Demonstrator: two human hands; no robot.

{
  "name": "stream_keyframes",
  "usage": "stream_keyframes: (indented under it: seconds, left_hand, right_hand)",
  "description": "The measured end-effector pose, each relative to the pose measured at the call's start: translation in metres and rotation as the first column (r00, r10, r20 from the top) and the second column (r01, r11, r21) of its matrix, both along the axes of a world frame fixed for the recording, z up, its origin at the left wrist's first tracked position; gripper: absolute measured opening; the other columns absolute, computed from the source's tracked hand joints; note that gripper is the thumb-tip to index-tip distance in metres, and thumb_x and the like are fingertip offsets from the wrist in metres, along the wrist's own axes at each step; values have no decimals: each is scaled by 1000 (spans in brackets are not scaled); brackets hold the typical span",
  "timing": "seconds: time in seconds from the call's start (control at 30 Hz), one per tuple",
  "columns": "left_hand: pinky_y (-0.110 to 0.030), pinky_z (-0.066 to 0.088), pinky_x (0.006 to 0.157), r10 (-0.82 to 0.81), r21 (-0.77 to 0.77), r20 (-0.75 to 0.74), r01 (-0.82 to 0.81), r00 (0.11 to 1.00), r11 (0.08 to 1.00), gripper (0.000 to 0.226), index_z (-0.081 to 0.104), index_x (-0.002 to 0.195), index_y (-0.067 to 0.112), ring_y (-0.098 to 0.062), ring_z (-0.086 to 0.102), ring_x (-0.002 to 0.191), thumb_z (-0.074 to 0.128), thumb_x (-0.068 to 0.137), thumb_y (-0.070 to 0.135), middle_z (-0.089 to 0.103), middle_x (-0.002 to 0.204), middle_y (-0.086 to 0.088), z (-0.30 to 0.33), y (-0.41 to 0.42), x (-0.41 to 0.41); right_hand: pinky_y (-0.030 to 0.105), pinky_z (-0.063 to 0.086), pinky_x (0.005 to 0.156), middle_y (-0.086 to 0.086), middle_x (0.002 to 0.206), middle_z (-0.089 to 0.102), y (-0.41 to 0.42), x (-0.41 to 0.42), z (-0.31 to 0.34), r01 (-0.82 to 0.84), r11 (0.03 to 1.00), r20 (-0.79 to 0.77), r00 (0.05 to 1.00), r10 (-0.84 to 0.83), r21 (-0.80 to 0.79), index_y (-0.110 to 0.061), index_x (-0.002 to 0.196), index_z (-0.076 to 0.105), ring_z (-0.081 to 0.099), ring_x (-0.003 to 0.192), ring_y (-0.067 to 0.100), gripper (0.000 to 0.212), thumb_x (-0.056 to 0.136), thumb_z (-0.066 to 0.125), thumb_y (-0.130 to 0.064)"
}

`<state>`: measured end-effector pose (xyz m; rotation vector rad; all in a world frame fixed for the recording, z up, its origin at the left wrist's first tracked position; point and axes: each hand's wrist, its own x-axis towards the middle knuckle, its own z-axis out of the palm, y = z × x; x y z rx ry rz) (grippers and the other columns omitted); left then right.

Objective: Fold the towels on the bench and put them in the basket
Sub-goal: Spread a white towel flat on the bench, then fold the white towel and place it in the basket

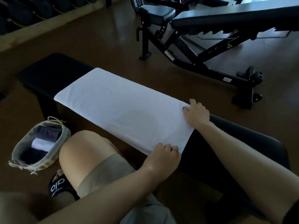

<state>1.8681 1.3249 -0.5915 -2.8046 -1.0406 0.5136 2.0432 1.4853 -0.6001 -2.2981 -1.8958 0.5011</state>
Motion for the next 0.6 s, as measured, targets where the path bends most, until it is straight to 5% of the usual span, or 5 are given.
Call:
stream_keyframes:
  seconds: [0.17,0.27,0.4,0.5,0.6]
  left_hand:
    - [-40,40,65,-29,-85,27,31,999,996,30,54,126,9,-31,60,92,43,103,23,58,123,-14,15,16,-6]
    - [-39,39,68,91,-248,80,-69,993,966,31,54,125,11,-35,62,97,38,104,28,57,121,-11,34,22,-11]
    - [-36,39,73,342,-504,209,-199,916,841,20,47,94,19,-27,56,90,39,106,33,49,95,-1,54,37,-30]
    - [-38,43,70,582,-668,323,-255,747,699,31,44,78,20,-22,52,76,44,107,33,49,80,0,64,52,-56]
    - [-34,57,74,759,-778,428,-227,491,586,34,57,89,4,-18,64,76,47,107,31,60,85,-11,80,67,-91]
  right_hand:
    - [48,45,107,15,144,51,4,-2,9,39,995,-103,994,-30,90,-14,151,40,51,129,34,55,101,58,-26]
    - [41,47,97,13,140,53,8,-2,14,77,991,-159,985,-59,107,-12,146,44,53,124,31,55,94,63,-11]
    - [37,51,84,7,124,54,19,-2,24,241,970,-390,894,-220,5,-12,140,46,57,104,23,53,90,61,-4]
    - [41,62,84,8,117,56,32,-8,36,401,910,-608,698,-379,-106,-14,128,52,64,93,24,40,90,63,-5]
    - [31,62,80,7,98,60,51,-21,51,413,876,-844,352,-405,-248,-12,115,56,63,81,16,25,94,65,-1]
